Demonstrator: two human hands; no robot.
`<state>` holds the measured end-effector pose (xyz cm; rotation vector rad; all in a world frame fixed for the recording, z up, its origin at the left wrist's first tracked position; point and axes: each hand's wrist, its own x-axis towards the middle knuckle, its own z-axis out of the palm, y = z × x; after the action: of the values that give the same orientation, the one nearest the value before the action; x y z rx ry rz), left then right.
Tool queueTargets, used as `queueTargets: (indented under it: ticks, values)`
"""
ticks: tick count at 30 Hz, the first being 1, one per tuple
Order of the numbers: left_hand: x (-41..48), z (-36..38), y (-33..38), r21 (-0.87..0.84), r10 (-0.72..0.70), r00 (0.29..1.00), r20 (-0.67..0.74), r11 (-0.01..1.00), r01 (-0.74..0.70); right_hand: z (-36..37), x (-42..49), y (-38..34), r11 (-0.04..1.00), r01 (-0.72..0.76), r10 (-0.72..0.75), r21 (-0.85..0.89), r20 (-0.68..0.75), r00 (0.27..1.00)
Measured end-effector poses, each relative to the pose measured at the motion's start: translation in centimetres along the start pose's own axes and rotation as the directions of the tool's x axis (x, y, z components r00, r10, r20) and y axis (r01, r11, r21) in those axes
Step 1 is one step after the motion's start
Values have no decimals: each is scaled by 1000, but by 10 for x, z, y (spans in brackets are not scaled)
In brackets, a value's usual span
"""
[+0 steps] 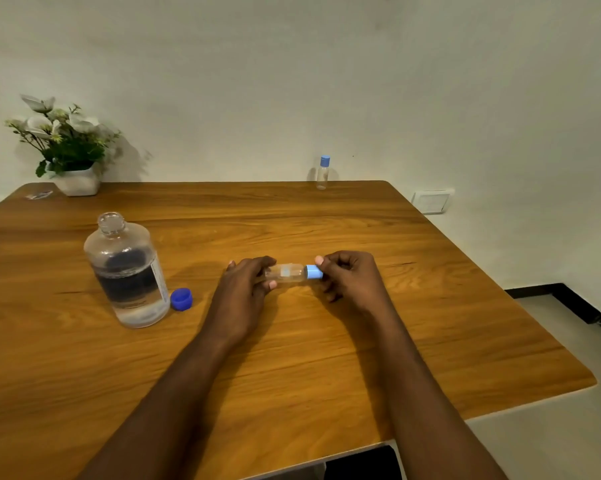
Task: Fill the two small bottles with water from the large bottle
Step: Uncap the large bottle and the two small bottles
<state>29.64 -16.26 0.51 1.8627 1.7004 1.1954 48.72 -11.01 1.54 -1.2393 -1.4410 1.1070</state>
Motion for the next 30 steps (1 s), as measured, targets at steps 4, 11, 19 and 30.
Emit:
queueTargets:
  ticks: [4,11,19,30]
  values:
    - [0,0,0,3,-13,1000,-4,1000,13,-3,2,-1,998,6,-11,69,79,997]
    - [-2,-1,4,4,-28,1000,2,1000,28,-2,-2,-2,996,-40,42,-81,22,999]
    - [-2,0,3,-3,-29,1000,1,1000,29,-5,-1,-4,998,-7,1,60,95,995]
    - [-2,0,2,-2,-29,1000,-1,1000,29,-8,-4,-3,1000,-17,19,-20,124,992]
